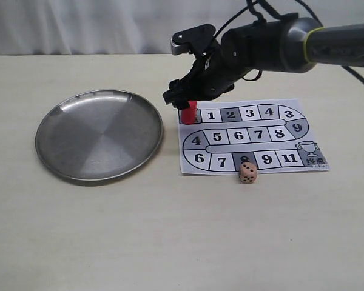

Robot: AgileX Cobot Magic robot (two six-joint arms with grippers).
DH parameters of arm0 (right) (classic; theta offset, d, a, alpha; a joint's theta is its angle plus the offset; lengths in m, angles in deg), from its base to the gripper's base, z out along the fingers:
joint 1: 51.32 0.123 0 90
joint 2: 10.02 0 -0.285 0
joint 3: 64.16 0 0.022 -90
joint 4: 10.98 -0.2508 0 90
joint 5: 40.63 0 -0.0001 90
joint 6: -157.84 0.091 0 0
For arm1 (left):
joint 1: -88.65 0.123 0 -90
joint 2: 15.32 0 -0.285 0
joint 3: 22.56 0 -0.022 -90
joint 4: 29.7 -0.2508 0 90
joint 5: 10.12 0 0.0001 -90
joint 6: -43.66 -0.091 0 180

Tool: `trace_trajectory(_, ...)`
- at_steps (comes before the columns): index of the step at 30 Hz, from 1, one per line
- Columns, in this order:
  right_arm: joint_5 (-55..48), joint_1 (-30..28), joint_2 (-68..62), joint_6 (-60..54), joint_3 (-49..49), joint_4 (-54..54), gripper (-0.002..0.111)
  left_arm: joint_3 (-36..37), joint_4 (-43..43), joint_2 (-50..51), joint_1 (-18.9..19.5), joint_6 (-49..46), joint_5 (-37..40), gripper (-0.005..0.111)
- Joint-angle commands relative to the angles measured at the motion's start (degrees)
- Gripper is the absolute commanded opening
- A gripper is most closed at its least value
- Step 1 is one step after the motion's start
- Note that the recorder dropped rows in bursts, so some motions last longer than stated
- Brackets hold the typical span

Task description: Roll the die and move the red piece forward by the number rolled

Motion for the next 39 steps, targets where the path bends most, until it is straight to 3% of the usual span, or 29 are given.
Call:
trace_trajectory(1,1.85,-0.11,-4.57,0.49,2.26,0.0,0.077,0.1,0.11,-0.06,-0.48,0.05,-0.55,0.0)
trace_trajectory(5,4.74,-0.7,-7.33,0.39,2.49,0.52,0.072,0.1,0.11,-0.06,-0.48,0.05,-0.55,0.0)
trace_trajectory(12,5.55,-0.82,-8.13,0.0,2.49,0.52,0.022,0.1,0.11,-0.06,-0.48,0.05,-0.55,0.0)
trace_trajectory(16,5.55,-0.82,-8.13,0.0,2.49,0.52,0.004,0.1,0.11,-0.06,-0.48,0.05,-0.55,0.0)
trace_trajectory(31,4.79,-3.06,2.82,0.0,2.49,3.09,0.005,0.1,0.11,-0.06,-0.48,0.05,-0.55,0.0)
trace_trajectory(39,3.11,-6.08,-0.95,0.0,2.38,1.34,0.005,0.1,0.11,-0.06,-0.48,0.05,-0.55,0.0)
